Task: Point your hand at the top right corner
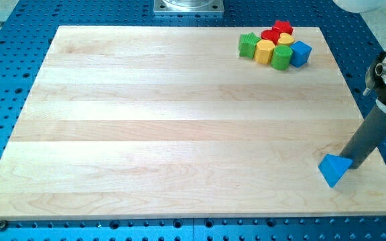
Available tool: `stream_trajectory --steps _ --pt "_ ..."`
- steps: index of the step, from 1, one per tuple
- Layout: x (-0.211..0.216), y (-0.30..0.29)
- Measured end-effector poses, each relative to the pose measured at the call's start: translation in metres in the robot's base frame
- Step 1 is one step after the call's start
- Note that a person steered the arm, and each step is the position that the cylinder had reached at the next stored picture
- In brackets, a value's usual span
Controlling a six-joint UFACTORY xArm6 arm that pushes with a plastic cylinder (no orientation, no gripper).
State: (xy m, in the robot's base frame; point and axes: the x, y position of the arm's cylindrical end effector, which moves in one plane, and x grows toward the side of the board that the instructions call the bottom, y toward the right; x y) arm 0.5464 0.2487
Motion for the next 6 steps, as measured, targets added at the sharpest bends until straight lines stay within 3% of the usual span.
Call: stream_trajectory --steps 2,3,5,6 --pt "-0.016 0.002" --pt "-0.072 0.004" --pt "-0.312 0.042" --pt "-0.349 0.013"
